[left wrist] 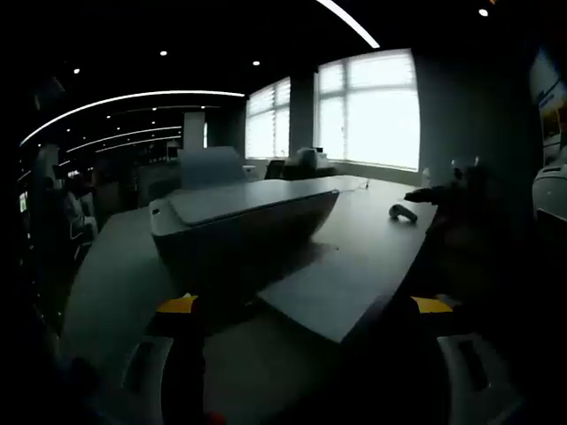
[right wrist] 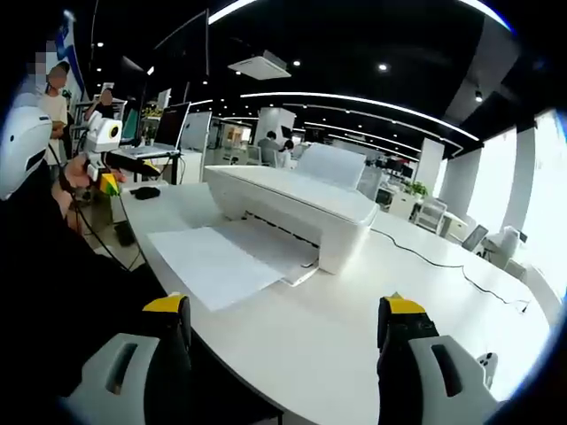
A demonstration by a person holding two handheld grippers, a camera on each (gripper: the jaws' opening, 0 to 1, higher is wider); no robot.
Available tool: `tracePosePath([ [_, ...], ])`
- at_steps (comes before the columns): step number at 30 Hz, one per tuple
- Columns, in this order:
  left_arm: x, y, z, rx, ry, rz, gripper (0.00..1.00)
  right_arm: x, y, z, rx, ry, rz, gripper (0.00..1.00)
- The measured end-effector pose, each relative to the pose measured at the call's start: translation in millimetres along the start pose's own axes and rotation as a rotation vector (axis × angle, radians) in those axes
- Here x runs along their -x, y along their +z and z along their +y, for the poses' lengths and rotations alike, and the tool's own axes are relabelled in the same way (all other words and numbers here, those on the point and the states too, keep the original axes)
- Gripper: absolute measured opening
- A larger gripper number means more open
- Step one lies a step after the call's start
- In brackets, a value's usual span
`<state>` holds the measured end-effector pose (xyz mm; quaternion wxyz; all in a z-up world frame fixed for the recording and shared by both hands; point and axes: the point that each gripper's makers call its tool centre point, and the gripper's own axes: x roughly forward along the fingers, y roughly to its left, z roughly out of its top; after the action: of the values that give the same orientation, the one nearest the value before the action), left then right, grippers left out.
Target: Remove the paper from the printer output slot and place it on top of the printer
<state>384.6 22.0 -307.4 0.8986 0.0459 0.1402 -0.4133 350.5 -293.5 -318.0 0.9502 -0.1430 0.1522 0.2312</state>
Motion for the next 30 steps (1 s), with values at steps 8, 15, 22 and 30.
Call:
tracePosePath([
  [8,-0.4,-0.6,-1.3,-0.002,-0.003,0.002,0.97,0.6,1.5,0.5,0.002,-0.001,-0.005,0.82],
  [15,-2.7,-3.3,-3.9,-0.006,-0.014,0.011,0.97,0.6,0.8,-0.1,0.003,-0.002,-0.004,0.82],
  [22,-4.5,-4.1,-6.8,-0.007,-0.022,0.014,0.97,1.0,0.6,-0.7,0.004,-0.004,-0.003,0.82],
  [30,-6.7,-4.5,-9.6,-0.016,-0.033,0.014,0.96,1.9,0.8,-1.7,0.008,-0.003,-0.004,0.82],
])
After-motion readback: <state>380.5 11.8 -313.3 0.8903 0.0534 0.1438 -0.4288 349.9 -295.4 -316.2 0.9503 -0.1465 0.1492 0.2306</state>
